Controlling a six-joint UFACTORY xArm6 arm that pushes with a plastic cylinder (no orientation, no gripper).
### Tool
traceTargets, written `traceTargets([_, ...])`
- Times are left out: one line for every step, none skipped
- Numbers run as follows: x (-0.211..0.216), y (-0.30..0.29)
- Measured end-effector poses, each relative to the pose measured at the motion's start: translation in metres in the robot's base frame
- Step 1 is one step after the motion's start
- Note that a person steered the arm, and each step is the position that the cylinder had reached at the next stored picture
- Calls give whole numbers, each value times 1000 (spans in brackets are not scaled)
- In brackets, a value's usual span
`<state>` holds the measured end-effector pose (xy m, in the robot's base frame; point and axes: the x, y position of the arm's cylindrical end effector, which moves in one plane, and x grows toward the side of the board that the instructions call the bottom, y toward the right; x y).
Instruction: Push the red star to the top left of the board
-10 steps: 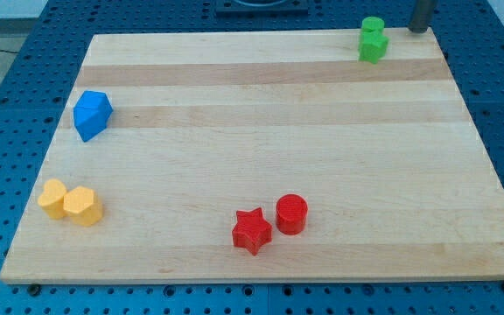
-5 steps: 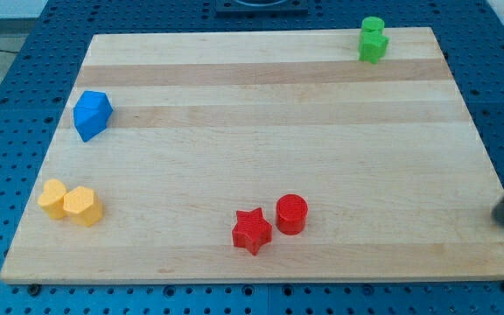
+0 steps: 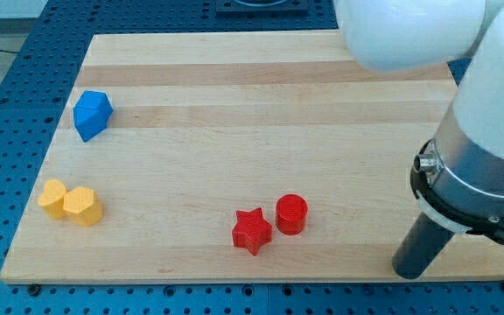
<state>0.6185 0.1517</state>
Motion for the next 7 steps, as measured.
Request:
traceTargets([0,-13])
traceTargets([-3,-53])
traceTargets([-3,-96])
traceTargets([-24,-165])
traceTargets([-47,-228])
traceTargets([-98,-254])
traceTargets([-119,-242])
